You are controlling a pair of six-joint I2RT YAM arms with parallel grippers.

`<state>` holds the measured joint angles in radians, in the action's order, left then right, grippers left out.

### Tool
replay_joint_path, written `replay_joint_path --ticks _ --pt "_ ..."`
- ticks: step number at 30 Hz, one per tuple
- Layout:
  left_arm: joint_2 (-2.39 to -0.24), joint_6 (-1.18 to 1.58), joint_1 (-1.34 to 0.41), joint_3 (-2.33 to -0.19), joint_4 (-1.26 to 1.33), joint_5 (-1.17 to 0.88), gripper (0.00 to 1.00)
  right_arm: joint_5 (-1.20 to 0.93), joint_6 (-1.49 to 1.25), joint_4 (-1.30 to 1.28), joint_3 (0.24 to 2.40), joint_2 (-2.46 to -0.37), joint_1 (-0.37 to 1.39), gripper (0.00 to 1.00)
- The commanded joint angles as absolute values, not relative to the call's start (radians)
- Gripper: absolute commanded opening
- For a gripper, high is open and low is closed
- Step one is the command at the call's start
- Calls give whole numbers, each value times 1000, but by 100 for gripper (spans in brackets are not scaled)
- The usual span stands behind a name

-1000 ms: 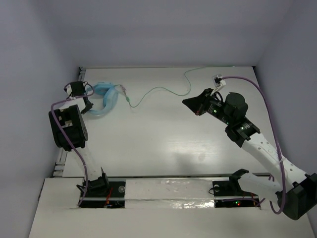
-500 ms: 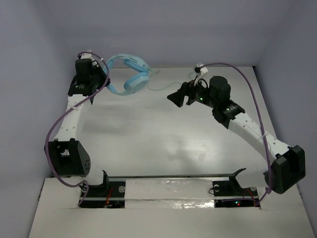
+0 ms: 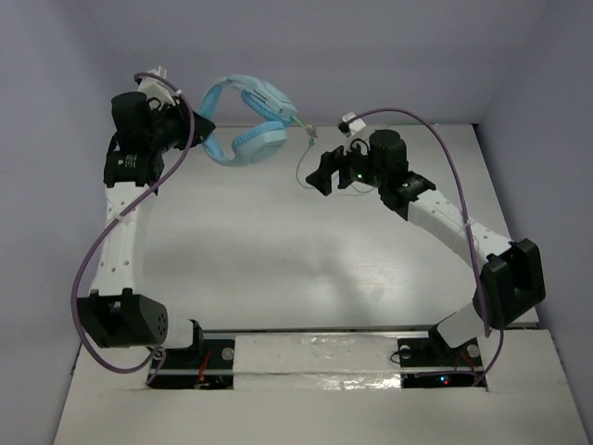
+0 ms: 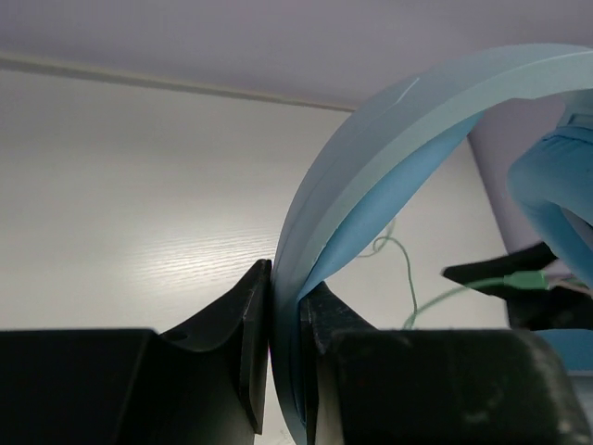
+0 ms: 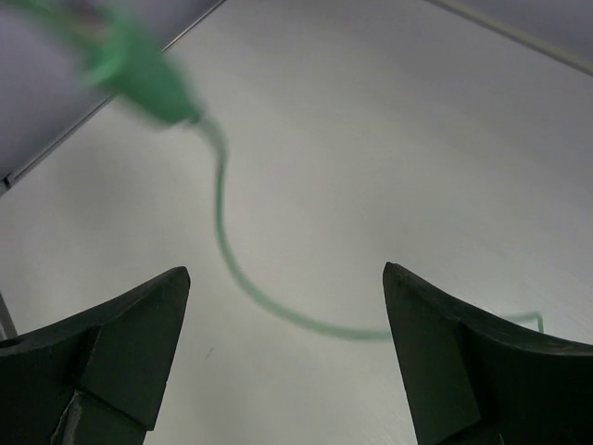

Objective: Wrap the headphones

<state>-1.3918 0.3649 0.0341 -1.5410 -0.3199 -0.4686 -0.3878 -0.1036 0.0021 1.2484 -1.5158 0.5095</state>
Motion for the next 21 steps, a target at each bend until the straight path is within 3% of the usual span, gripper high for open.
replay_joint_path --ticks 1,9,12,15,19,20,21 --pt "-1310 420 35 -1615 -230 -606 0 -517 -48 -41 1310 -1534 511 91" --pt "-1264 457 35 -1640 -190 -664 0 -491 23 -107 1358 -1595 511 93" --pt "-1276 480 35 -1680 -178 -692 0 -563 25 -118 1341 -1627 502 88" --pt "-1302 476 35 -1733 -193 -669 0 -568 -12 -75 1315 -1615 492 76" --pt "-1313 457 35 -1729 -207 -651 0 -308 -158 144 1226 -1511 457 30" --pt "-1312 453 35 -1721 -207 -637 0 -286 -169 153 1224 -1475 442 28" --pt "-1310 449 35 -1715 -209 -634 0 -255 -196 158 1223 -1456 442 18"
